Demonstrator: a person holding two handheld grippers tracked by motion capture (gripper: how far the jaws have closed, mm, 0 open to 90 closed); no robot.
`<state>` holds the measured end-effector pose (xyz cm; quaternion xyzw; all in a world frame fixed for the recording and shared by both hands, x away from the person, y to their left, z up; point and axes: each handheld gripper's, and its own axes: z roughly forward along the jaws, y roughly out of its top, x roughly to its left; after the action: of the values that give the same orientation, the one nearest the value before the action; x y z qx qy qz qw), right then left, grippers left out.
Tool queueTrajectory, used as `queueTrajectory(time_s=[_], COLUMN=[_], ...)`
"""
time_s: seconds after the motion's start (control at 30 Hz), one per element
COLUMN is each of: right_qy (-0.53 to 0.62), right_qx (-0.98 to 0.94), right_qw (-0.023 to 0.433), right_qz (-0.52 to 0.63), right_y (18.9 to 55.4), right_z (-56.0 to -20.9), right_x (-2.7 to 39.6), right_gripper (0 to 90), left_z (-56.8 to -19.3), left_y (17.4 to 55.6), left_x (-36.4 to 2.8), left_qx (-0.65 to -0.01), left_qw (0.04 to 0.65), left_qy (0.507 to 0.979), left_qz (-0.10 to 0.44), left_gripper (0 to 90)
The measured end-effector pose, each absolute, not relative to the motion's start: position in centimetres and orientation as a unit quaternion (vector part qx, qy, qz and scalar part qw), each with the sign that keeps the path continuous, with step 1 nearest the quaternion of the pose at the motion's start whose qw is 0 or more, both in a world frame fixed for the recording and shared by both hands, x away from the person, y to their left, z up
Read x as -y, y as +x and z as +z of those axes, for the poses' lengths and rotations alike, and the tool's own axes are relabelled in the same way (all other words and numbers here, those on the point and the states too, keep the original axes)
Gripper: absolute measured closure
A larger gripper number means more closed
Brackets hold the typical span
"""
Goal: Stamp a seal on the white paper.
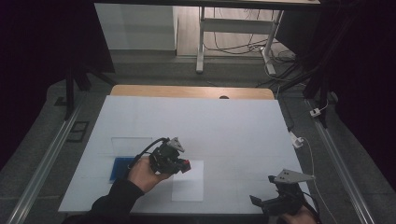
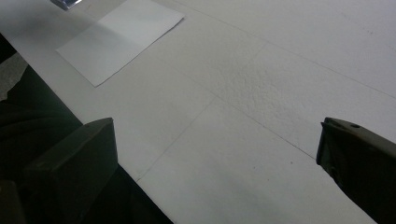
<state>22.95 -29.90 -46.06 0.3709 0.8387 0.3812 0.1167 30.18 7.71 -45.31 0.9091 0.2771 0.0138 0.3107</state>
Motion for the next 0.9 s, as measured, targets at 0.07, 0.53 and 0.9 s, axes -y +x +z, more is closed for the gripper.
queueTrajectory(time_s=[0.07, 0.53, 0.9], right_qy=[0.37, 0.366, 0.363], right_qx=[-0.839, -0.843, -0.845], right_qw=[0.116, 0.118, 0.122], right_qz=[0.382, 0.377, 0.373], right_y=[23.0, 22.9, 22.8], right_z=[-46.1, -46.1, -46.1], right_x=[29.9, 29.8, 29.7], right_gripper=[0.0, 0.0, 0.0], left_z=[-45.6, -48.1, -49.2], left_y=[30.2, 29.8, 29.9], left_x=[-7.2, -5.8, -5.8], left_qx=[-0.275, -0.27, -0.276], left_qw=[0.307, 0.265, 0.26], left_qy=[0.911, 0.926, 0.925], left_qz=[0.012, 0.017, 0.016], left_gripper=[79.6, 79.6, 79.6])
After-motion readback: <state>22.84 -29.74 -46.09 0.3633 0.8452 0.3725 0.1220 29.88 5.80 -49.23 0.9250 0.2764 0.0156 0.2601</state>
